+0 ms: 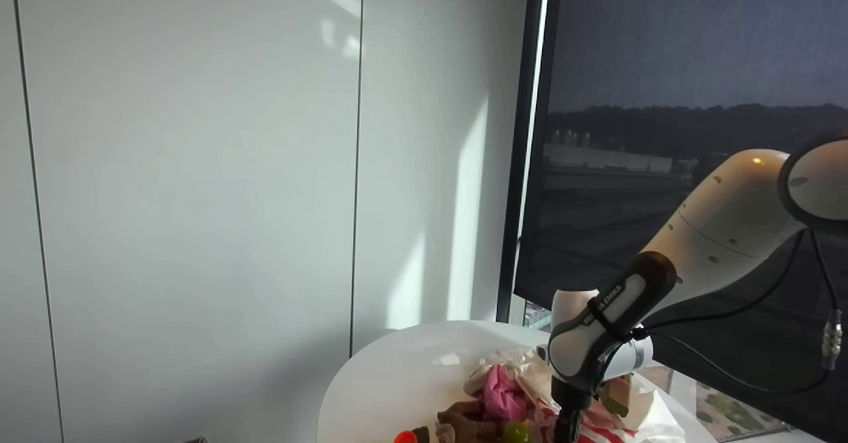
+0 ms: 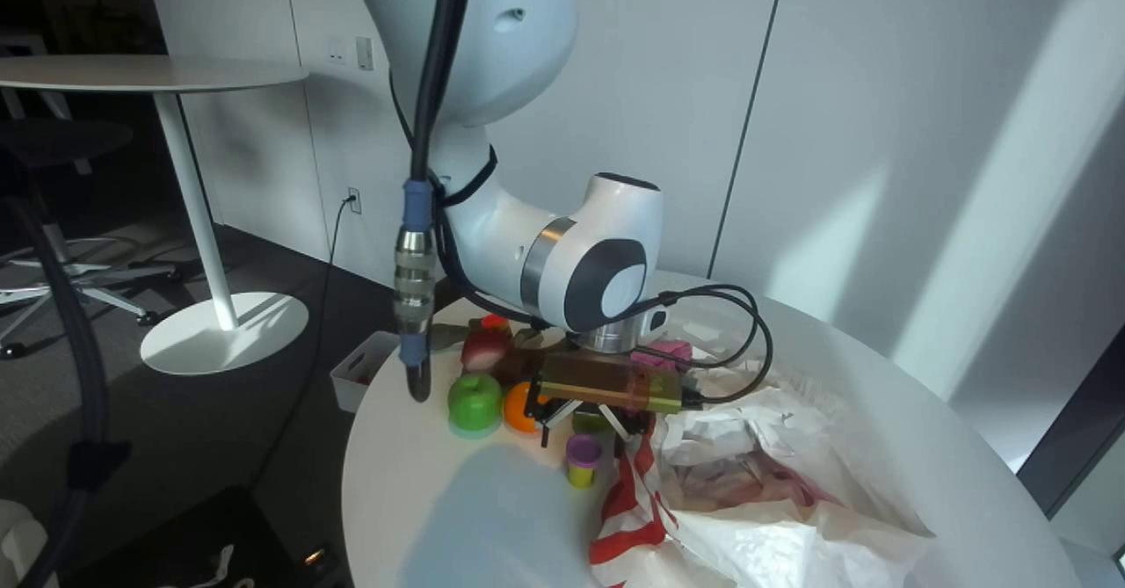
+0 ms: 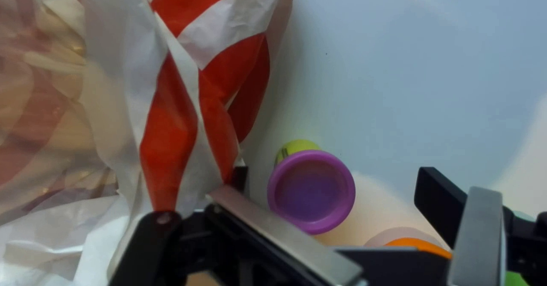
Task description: Put the items, which are on the table, inside the plastic
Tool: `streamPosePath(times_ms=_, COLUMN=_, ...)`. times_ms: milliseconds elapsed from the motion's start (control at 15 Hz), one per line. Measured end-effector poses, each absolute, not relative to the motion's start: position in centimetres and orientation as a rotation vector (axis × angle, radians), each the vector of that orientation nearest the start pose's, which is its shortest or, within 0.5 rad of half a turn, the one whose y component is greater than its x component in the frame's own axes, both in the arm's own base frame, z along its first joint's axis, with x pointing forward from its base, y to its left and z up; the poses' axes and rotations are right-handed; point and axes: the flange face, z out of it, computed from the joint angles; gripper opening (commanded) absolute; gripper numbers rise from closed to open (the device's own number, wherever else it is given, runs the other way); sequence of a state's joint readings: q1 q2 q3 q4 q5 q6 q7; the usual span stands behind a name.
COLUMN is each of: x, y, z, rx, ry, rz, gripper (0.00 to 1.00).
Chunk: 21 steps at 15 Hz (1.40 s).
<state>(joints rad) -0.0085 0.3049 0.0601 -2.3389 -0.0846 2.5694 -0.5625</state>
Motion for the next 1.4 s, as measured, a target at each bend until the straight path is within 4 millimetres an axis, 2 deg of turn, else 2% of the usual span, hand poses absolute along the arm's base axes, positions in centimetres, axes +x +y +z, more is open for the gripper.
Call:
streamPosePath(times_ms=333, x=51.1, y=3.2, z=18.0, rx=-2.945, ry=-1.058, rz=0.143, gripper=1.00)
streamPosePath(times_ms=400, x=51.3, y=3.3, z=17.8, rx=-2.944, ry=-1.058, rz=0.137, gripper=0.79)
streamPosePath(times_ms=533, x=51.7, y=3.1, z=17.7, rx=-2.948, ry=-1.052, rz=0.120, gripper=0.66)
streamPosePath(times_ms=800, x=52.4, y=1.9, z=18.0, rx=-2.963, ry=-1.021, rz=0.098, gripper=0.33)
streamPosePath(times_ms=867, x=52.6, y=1.7, z=18.1, rx=-2.966, ry=-1.015, rz=0.095, gripper=0.29)
streamPosePath(times_ms=1200, x=52.7, y=1.4, z=18.5, rx=-2.966, ry=-1.004, rz=0.089, gripper=0.29)
streamPosePath(times_ms=1333, x=52.8, y=1.9, z=19.8, rx=-2.948, ry=-1.005, rz=0.080, gripper=0.29)
streamPosePath(times_ms=1400, x=52.8, y=2.2, z=21.0, rx=-2.938, ry=-1.003, rz=0.071, gripper=0.29)
